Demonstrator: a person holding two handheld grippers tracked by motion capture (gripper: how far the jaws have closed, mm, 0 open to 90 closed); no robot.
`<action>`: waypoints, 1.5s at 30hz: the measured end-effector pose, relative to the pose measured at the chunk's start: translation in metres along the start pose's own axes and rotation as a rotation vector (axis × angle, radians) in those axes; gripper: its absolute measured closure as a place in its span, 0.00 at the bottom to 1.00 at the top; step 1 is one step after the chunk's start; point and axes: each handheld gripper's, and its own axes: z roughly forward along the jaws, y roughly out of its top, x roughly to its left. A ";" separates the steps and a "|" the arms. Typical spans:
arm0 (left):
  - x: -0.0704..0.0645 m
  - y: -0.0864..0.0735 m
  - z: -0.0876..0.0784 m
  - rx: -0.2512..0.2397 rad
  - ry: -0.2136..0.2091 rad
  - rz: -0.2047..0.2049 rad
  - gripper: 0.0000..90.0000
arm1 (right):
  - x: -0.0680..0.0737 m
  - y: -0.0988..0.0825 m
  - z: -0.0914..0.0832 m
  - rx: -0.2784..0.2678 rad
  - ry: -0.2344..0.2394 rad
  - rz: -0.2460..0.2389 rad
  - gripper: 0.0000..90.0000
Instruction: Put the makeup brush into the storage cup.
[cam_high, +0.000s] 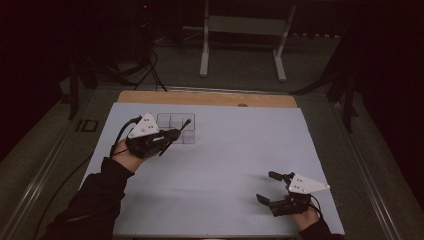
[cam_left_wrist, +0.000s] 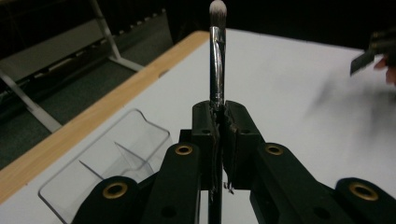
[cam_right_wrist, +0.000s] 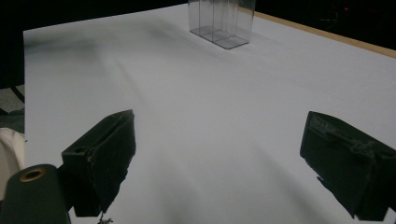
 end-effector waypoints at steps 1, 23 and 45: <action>0.000 0.001 0.000 -0.012 0.009 0.001 0.95 | 0.000 0.000 0.000 0.000 0.000 0.000 0.12; 0.014 0.011 0.006 -0.197 0.099 -0.108 0.95 | 0.001 0.001 -0.001 -0.015 0.001 -0.003 0.12; 0.023 0.018 0.032 -0.348 0.295 -0.230 0.95 | 0.000 0.001 -0.001 -0.016 0.006 -0.003 0.12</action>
